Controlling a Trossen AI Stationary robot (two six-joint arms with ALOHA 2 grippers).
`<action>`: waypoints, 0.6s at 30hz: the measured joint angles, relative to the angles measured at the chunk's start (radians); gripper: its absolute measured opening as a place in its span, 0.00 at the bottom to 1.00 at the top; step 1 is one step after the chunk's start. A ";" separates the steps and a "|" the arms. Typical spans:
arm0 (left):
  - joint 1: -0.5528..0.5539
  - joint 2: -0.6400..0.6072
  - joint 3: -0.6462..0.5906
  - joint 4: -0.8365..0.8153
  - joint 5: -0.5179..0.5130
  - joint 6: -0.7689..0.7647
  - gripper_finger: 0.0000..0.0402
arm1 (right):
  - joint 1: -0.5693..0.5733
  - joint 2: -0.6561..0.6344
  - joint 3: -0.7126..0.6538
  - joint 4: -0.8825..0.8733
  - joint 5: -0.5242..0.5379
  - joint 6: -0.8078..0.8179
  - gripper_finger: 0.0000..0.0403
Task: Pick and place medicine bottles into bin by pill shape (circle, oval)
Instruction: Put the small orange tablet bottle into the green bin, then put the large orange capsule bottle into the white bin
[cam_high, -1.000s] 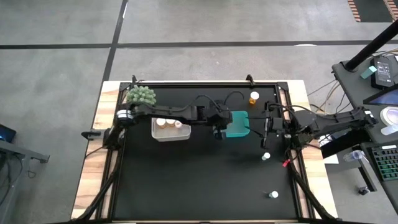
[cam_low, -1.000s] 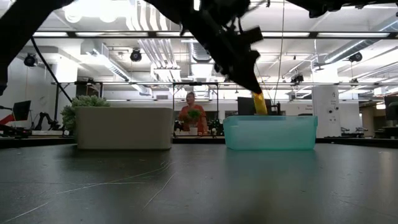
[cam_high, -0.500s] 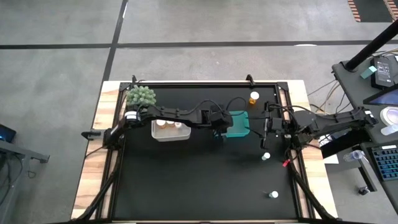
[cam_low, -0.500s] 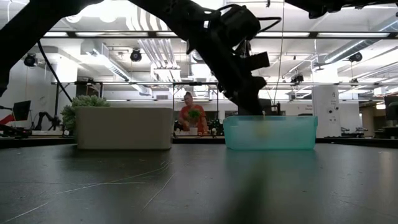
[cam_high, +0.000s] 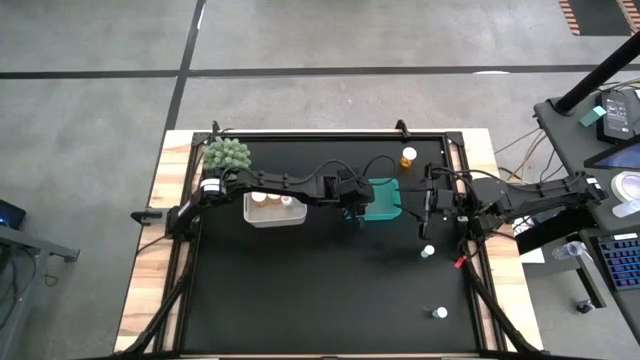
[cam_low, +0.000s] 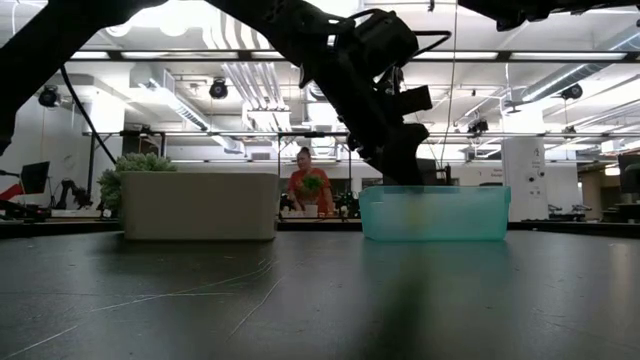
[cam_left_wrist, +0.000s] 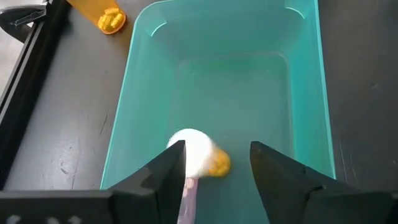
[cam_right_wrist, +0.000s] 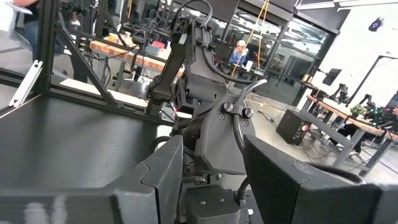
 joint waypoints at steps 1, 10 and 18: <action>0.000 0.000 0.000 0.001 0.000 0.000 0.42 | 0.000 0.000 0.000 -0.001 0.000 0.000 0.40; -0.001 -0.010 -0.001 -0.001 0.000 -0.001 0.45 | 0.000 0.000 0.000 -0.011 0.001 0.000 0.40; -0.012 -0.094 -0.001 -0.063 0.000 -0.002 0.46 | 0.000 0.000 0.000 -0.013 0.021 0.006 0.40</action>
